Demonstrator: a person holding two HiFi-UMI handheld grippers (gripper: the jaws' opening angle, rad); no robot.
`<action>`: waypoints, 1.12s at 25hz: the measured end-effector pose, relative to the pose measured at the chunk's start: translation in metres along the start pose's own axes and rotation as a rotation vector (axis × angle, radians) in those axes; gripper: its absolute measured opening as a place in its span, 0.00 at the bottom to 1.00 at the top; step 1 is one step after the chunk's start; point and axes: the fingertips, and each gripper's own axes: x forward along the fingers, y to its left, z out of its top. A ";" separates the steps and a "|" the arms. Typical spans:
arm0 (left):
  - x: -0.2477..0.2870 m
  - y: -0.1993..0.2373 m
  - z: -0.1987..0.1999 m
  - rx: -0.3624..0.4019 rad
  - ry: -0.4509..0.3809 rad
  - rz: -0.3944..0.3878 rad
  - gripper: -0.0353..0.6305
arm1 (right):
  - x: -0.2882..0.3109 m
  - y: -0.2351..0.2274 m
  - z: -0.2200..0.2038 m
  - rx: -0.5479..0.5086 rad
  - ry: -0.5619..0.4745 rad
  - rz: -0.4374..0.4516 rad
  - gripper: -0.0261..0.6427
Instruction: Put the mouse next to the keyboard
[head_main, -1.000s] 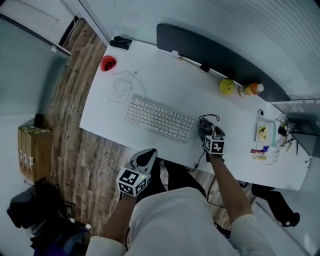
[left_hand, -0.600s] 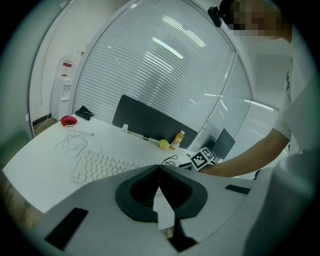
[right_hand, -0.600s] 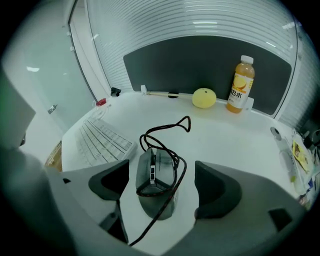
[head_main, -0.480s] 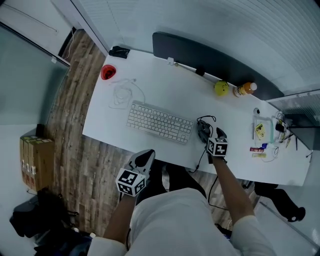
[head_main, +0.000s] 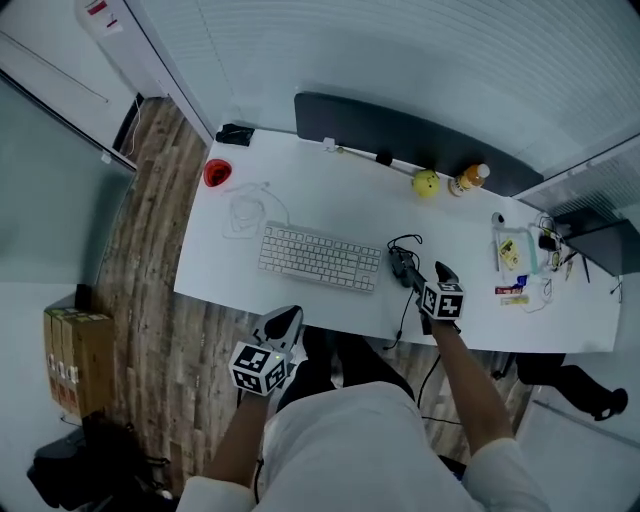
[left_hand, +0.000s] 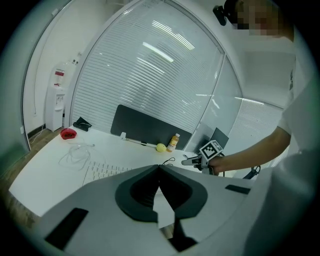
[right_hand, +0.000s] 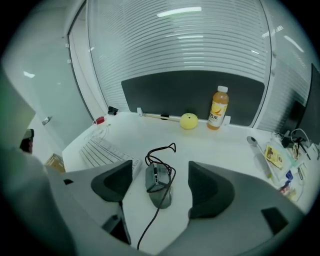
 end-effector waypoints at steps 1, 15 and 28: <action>-0.003 0.001 0.001 0.008 -0.001 -0.005 0.08 | -0.007 0.001 0.001 -0.005 -0.012 -0.008 0.56; -0.035 -0.017 0.014 0.084 -0.039 -0.085 0.08 | -0.132 0.058 0.013 -0.057 -0.204 0.093 0.11; -0.073 -0.077 0.038 0.102 -0.171 -0.023 0.08 | -0.240 0.068 0.035 -0.093 -0.414 0.205 0.11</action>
